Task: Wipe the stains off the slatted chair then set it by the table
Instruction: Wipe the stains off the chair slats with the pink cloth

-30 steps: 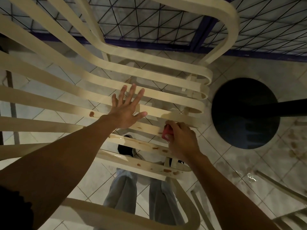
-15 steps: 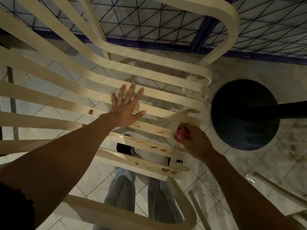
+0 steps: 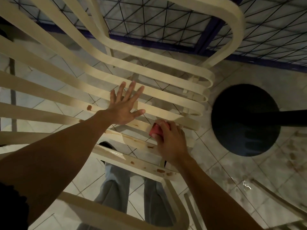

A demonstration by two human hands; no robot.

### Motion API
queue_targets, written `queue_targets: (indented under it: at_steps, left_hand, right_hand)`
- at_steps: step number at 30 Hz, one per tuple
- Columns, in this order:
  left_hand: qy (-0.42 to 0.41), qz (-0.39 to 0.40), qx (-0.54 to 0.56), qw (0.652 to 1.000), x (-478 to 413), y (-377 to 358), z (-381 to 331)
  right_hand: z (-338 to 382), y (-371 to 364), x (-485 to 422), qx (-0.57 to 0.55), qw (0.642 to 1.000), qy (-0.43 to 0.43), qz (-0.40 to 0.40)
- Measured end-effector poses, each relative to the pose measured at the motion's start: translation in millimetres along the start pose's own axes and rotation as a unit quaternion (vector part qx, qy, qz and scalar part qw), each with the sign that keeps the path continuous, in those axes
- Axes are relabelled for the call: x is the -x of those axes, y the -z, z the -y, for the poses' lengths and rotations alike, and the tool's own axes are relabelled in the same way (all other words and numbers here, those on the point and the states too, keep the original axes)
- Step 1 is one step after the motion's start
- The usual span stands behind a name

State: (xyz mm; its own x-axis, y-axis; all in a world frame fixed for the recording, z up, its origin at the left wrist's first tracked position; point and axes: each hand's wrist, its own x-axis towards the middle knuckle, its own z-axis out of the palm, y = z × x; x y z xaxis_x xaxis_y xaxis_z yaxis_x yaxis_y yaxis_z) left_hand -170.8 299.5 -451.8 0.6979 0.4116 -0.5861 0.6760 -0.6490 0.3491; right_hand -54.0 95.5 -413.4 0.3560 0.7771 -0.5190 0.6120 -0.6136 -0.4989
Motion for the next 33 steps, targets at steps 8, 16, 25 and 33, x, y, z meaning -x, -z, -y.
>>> queue_targets:
  at_steps: [8,16,25,33]
  left_hand:
    - [-0.014,-0.01,0.009,1.0,-0.6,-1.3,3.0]
    - [-0.024,-0.011,0.016,1.0,-0.8,-2.5,3.5]
    - [-0.044,-0.017,0.005,0.999,1.0,-1.4,11.1]
    - [-0.071,-0.034,0.027,0.997,6.9,6.6,21.3]
  right_hand:
    - [-46.9,23.7,24.8,-0.071,0.994,-0.079,-0.016]
    - [-3.8,10.0,0.5,-0.01,0.996,-0.087,0.002]
    - [36.6,-15.7,-15.1,0.027,0.998,-0.061,-0.014]
    - [-22.0,17.1,9.4,-0.036,0.993,-0.115,-0.008]
